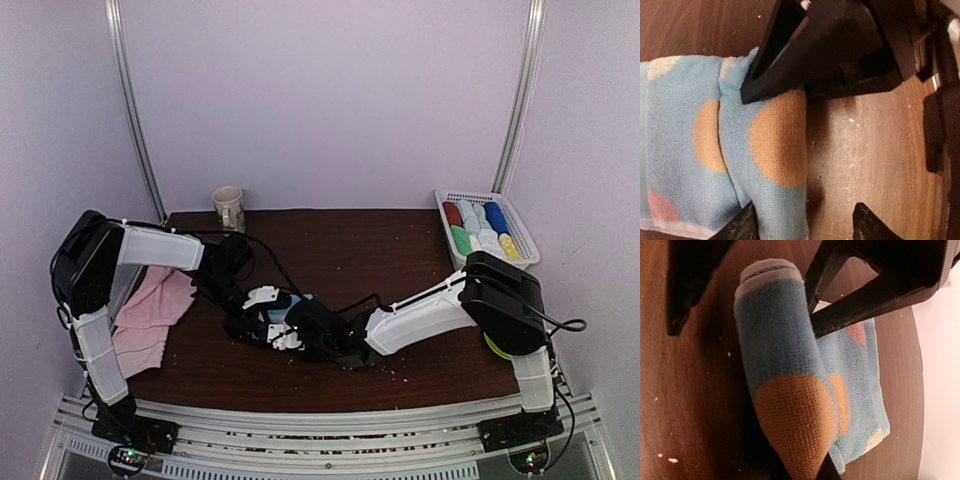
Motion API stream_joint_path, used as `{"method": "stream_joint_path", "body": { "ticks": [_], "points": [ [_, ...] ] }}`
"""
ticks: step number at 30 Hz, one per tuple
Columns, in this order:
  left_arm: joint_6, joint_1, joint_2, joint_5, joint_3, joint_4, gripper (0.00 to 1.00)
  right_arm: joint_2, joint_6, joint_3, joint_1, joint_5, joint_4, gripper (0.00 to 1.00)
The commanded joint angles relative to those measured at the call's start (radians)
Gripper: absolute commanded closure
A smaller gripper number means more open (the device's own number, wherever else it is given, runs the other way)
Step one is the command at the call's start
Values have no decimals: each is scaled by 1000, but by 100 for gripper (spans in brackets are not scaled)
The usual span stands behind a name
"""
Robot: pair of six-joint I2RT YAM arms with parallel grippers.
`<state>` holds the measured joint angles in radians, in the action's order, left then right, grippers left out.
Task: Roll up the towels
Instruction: Roll the towel at the center of the board.
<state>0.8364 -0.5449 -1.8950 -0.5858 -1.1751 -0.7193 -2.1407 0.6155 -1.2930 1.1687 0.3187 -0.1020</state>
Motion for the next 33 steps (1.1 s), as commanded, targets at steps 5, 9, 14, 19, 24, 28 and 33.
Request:
{"method": "stream_joint_path", "body": {
  "ticks": [5, 9, 14, 19, 24, 28, 33],
  "points": [
    [-11, 15, 211, 170, 199, 237, 17, -36, -146, -58, -30, -269, 238, 100],
    [-27, 17, 272, 205, 278, 359, 3, -30, -196, -78, -48, -355, 280, 100],
    [-44, 21, 328, 229, 354, 483, 2, -31, -232, -138, -81, -498, 358, 100],
    [-40, 21, 444, 214, 451, 627, 3, -55, -254, -173, -114, -582, 419, 100],
    [20, 20, 590, 142, 572, 753, 6, -107, -313, -260, -155, -664, 509, 100],
    [89, 21, 677, 69, 654, 766, 7, -137, -335, -316, -164, -692, 566, 100],
    [145, 9, 702, 77, 718, 790, 12, -171, -331, -366, -172, -738, 638, 100]
  ]
}}
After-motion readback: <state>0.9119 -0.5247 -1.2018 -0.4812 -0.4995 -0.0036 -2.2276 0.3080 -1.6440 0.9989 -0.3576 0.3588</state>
